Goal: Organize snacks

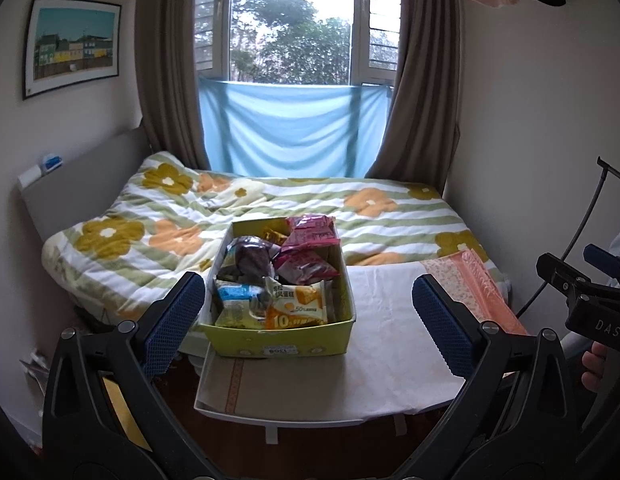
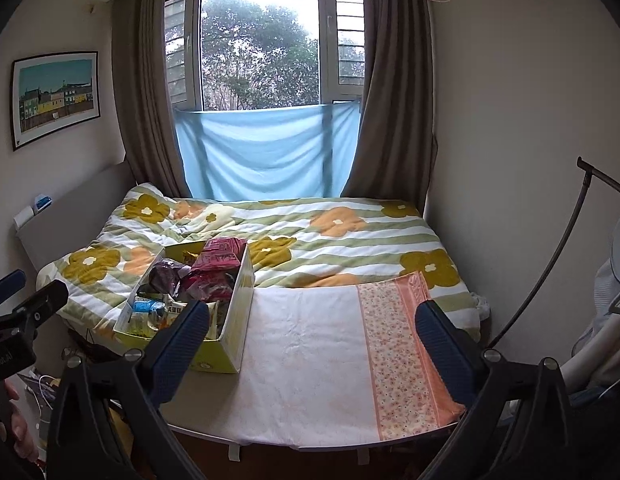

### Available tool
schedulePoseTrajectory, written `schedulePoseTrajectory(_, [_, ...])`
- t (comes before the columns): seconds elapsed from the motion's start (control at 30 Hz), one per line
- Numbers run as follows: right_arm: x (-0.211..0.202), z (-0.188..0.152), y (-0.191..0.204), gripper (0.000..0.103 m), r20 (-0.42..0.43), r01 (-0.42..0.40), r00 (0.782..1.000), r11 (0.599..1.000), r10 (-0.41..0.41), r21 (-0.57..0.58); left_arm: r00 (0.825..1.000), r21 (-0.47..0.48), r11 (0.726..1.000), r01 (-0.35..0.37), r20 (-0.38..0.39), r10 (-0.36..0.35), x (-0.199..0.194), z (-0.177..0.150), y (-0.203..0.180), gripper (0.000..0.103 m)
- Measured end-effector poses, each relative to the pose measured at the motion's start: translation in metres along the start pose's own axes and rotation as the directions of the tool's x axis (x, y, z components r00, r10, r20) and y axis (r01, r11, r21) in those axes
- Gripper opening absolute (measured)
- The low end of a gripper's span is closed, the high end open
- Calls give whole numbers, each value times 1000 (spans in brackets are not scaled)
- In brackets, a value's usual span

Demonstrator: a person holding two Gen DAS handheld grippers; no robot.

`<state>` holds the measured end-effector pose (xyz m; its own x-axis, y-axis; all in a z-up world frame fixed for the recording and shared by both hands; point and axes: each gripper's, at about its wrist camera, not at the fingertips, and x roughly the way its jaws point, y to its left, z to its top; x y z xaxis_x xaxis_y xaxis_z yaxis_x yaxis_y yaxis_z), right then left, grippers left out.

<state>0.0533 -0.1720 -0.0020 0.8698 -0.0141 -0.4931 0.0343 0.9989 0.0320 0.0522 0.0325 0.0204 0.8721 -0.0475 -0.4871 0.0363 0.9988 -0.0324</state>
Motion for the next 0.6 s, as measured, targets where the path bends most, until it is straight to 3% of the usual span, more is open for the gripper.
schedulePoseTrajectory(0.6, [3,5,1,102,3,3,1000,1000,-3,7,1000,18,1000,26,-3,-26,10,-2,0,103])
